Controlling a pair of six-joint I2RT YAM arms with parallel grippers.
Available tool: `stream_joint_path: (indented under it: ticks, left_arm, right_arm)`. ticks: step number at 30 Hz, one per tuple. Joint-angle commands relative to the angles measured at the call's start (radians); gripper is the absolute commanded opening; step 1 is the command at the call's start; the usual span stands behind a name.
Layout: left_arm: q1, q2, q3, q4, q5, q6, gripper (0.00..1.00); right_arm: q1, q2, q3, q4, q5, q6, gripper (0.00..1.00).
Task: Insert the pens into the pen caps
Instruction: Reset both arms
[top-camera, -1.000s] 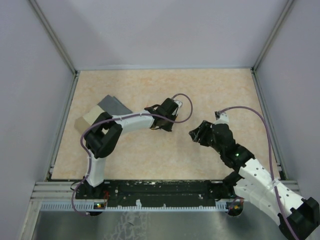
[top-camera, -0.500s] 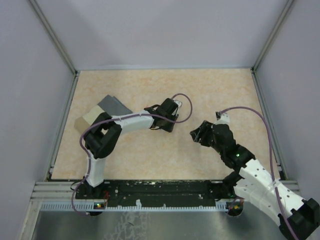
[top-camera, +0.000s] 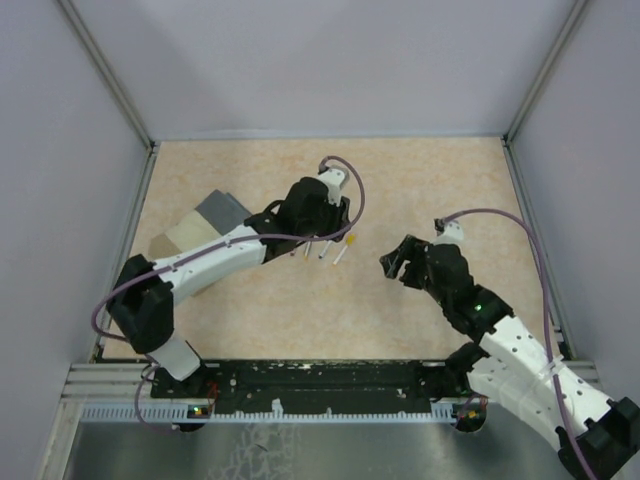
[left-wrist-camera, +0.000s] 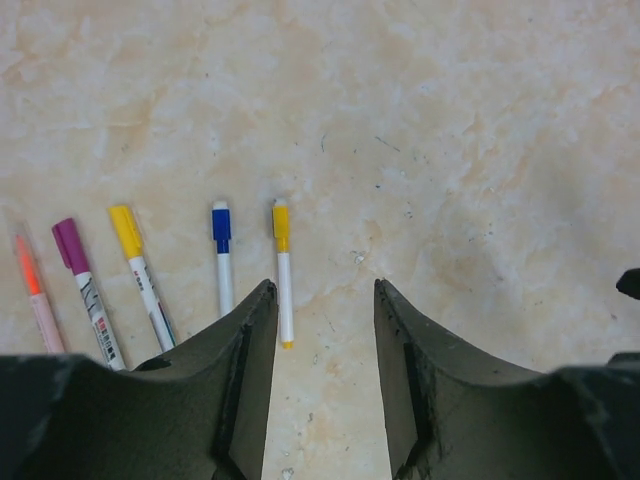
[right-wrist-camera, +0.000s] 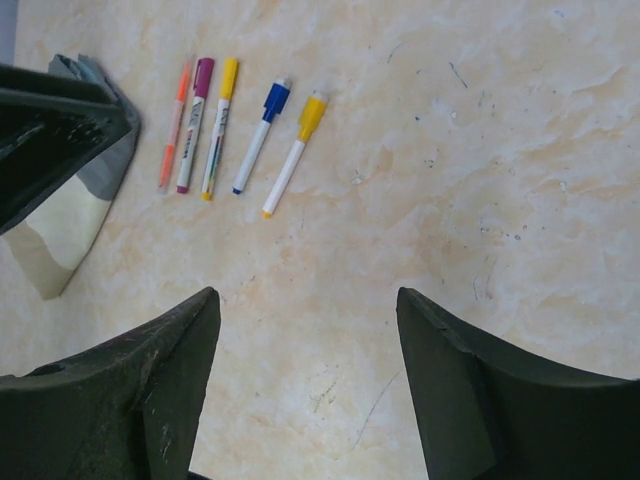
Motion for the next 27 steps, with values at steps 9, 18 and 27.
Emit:
stream_joint_path:
  ticks: [9, 18, 27]
  left_arm:
    - [0.126, -0.299, -0.226, 0.148, 0.039, -0.061, 0.53]
    - [0.306, -0.586, -0.411, 0.093, -0.047, -0.067, 0.60]
    - [0.320, -0.834, -0.515, 0.062, -0.134, 0.001, 0.91]
  right_arm:
    - [-0.009, 0.252, 0.264, -0.156, 0.072, -0.081, 0.78]
    - [-0.025, 0.373, 0.385, -0.212, 0.133, -0.280, 0.79]
    - [-0.025, 0.194, 0.337, -0.084, 0.123, -0.378, 0.80]
